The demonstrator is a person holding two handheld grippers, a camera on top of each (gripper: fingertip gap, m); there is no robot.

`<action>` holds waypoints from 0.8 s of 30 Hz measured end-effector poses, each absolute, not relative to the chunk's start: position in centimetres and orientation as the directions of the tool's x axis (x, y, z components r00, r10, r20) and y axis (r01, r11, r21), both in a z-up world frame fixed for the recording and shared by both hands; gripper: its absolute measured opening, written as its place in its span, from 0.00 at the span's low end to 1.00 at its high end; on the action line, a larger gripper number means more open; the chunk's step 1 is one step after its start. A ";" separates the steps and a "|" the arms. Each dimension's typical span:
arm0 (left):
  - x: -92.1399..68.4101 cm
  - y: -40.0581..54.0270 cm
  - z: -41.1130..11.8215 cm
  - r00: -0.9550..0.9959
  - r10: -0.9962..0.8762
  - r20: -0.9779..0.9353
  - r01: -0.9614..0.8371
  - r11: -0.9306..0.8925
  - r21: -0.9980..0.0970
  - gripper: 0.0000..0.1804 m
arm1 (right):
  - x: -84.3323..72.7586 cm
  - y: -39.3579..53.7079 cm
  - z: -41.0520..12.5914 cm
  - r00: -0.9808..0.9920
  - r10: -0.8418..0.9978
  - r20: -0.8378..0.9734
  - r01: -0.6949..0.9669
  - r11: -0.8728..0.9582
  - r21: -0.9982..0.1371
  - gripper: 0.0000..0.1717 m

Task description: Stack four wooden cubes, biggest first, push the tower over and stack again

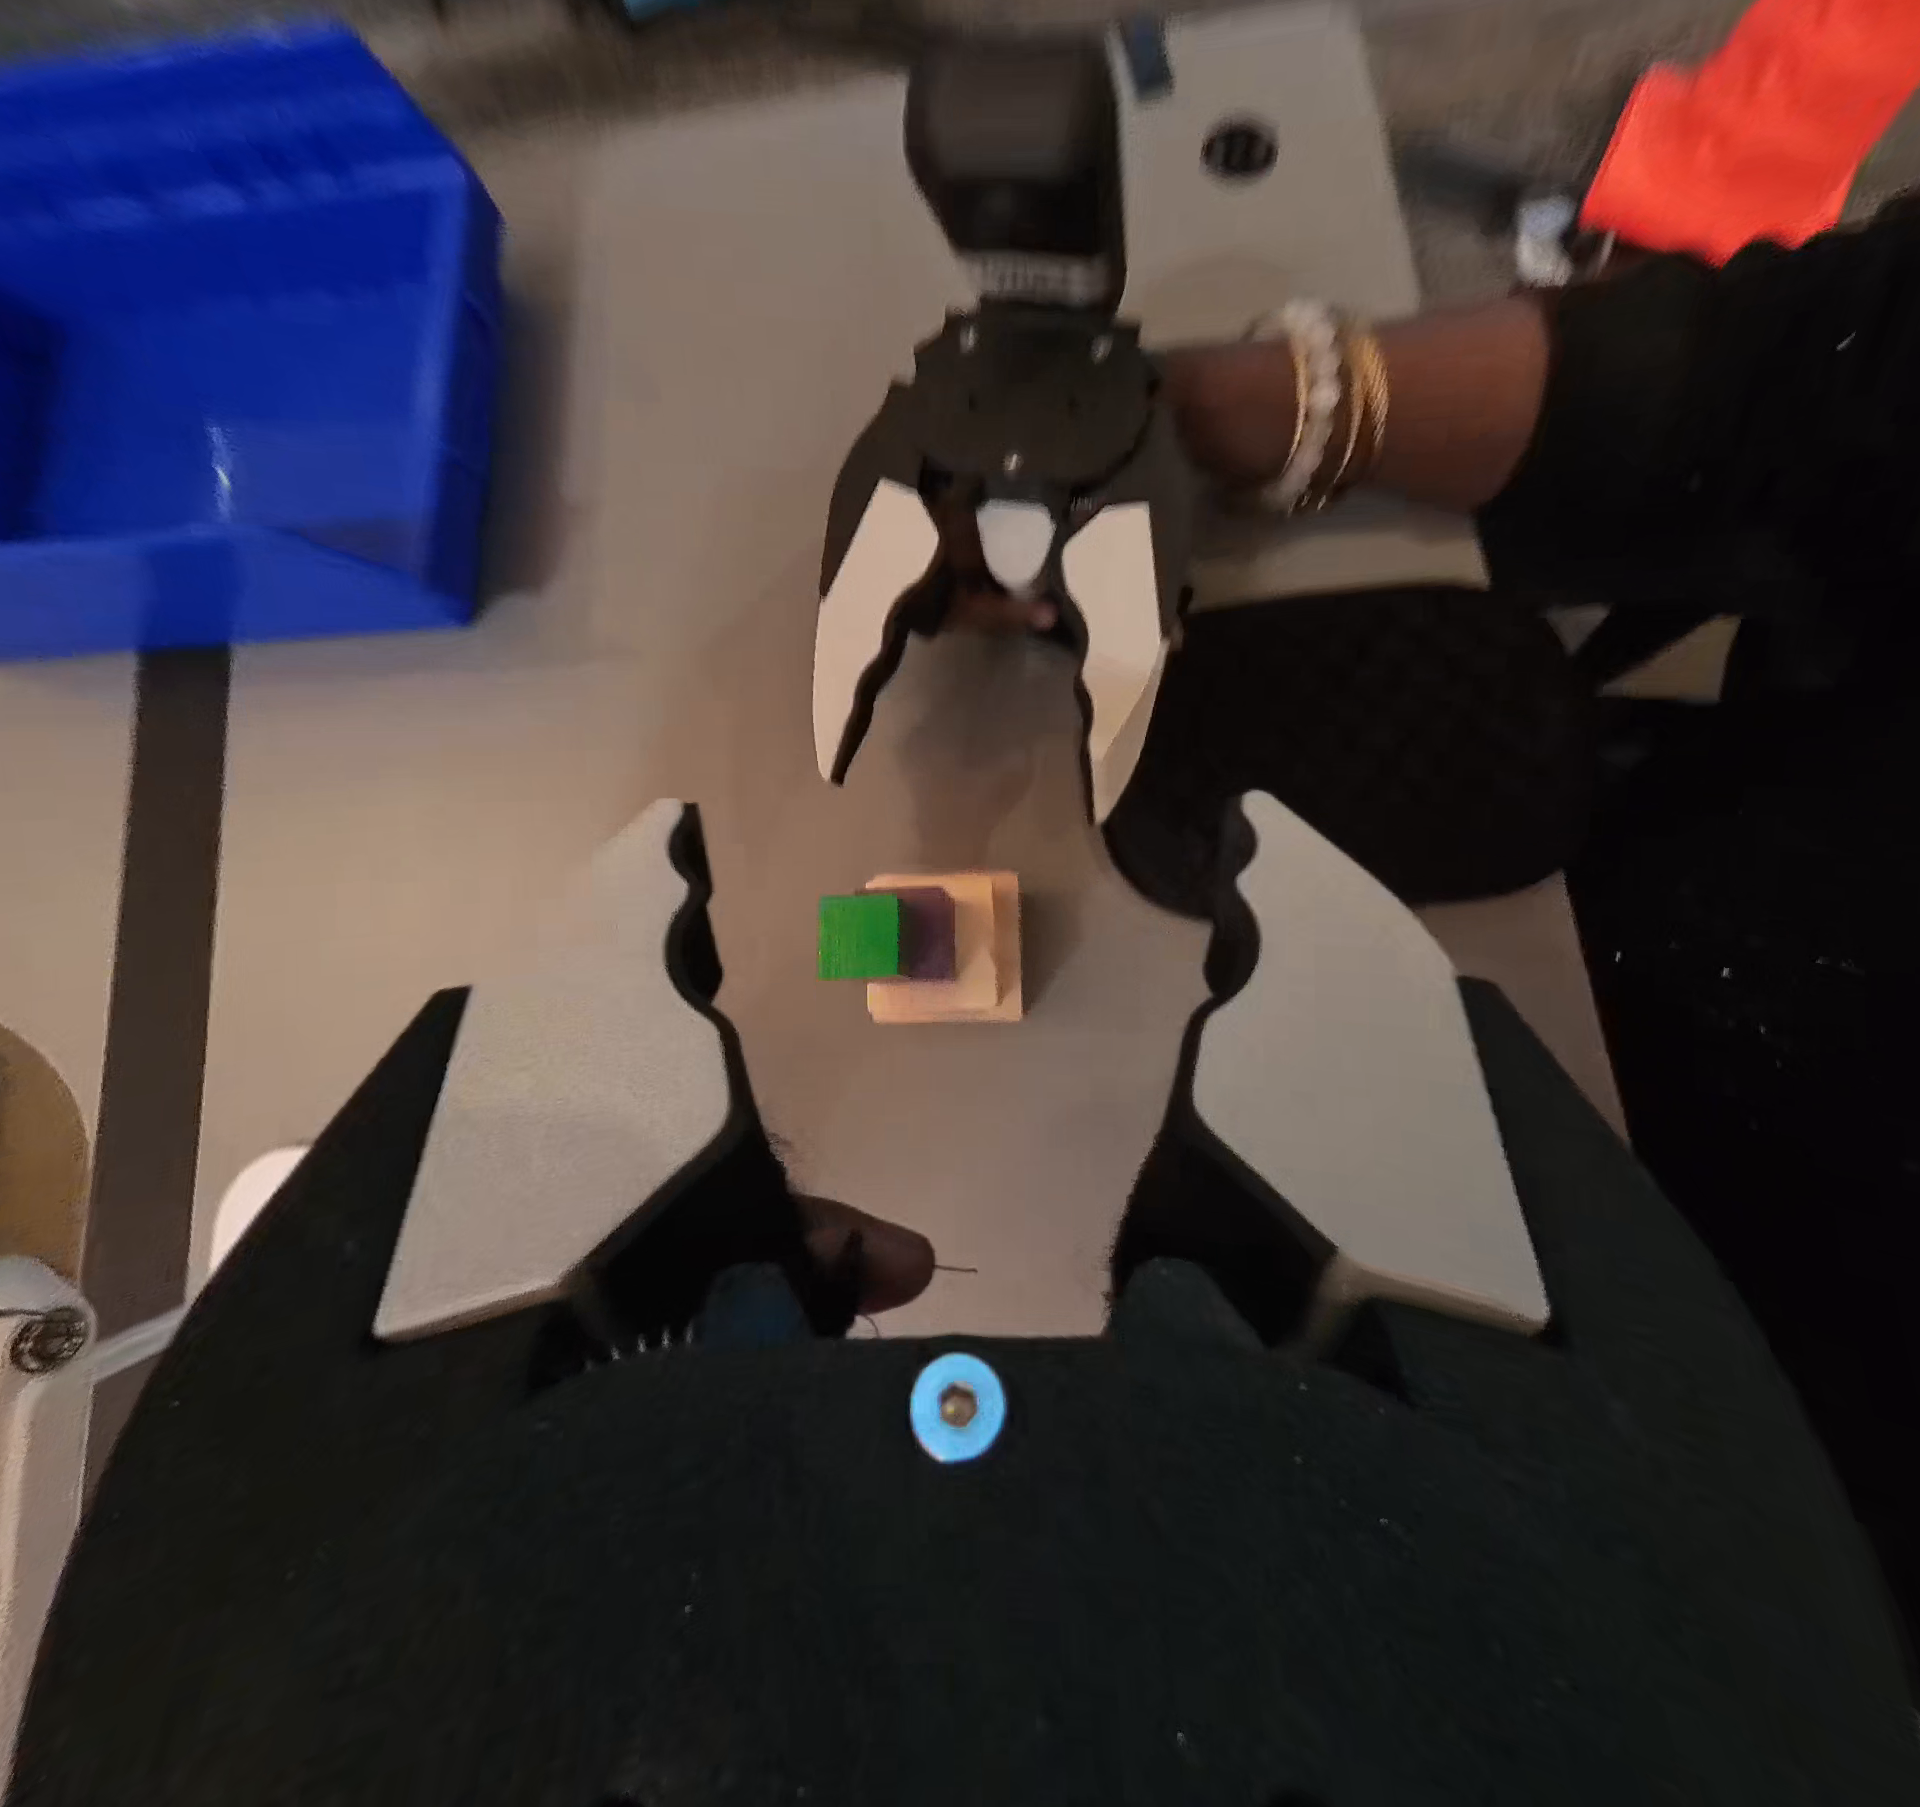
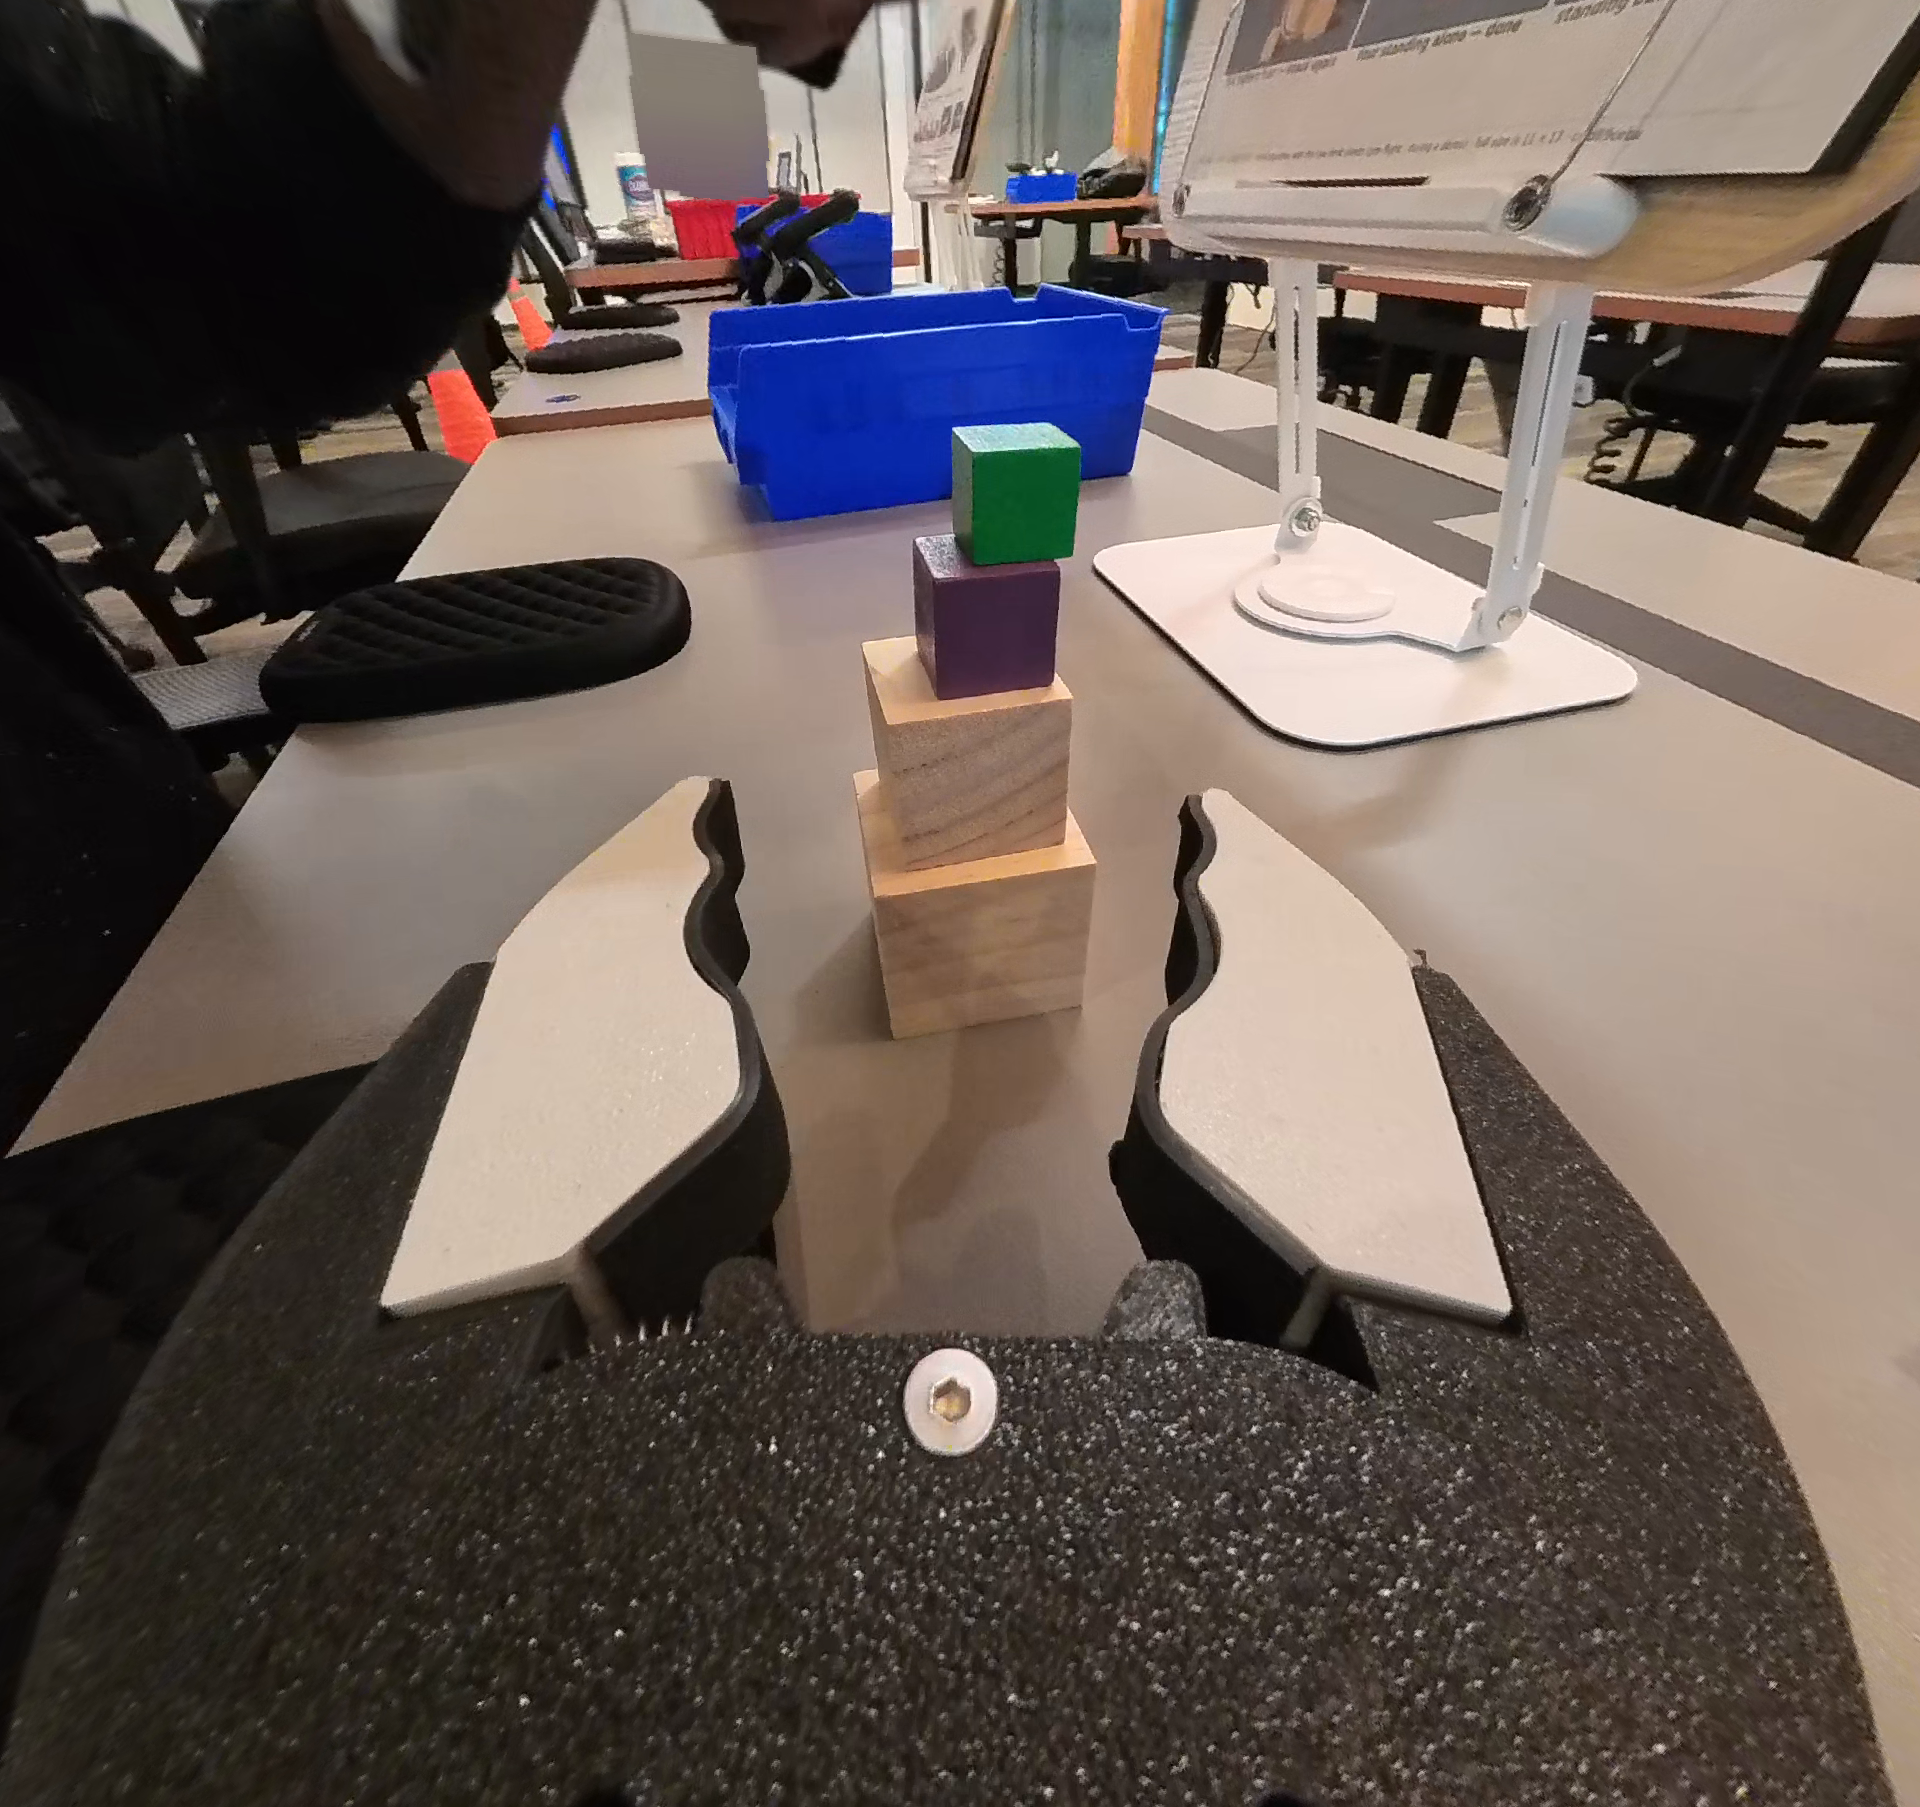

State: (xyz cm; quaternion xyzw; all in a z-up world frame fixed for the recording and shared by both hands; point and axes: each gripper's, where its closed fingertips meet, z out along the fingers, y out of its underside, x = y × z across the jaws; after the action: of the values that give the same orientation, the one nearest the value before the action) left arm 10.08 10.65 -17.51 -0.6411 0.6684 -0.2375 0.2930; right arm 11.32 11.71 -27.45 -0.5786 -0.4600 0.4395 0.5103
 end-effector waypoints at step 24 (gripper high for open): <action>-8.3 6.7 -21.6 0.517 -0.847 -0.125 -0.046 0.119 -0.992 0.80 | 11.4 11.9 -27.4 0.205 0.978 -0.041 0.074 -0.058 -0.996 0.48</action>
State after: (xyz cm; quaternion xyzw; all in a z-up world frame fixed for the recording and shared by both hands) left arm -8.29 6.70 -21.60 -0.5866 0.3805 -0.3108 0.6438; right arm 11.40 11.89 -27.35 -0.5803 -0.4531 0.4383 0.5156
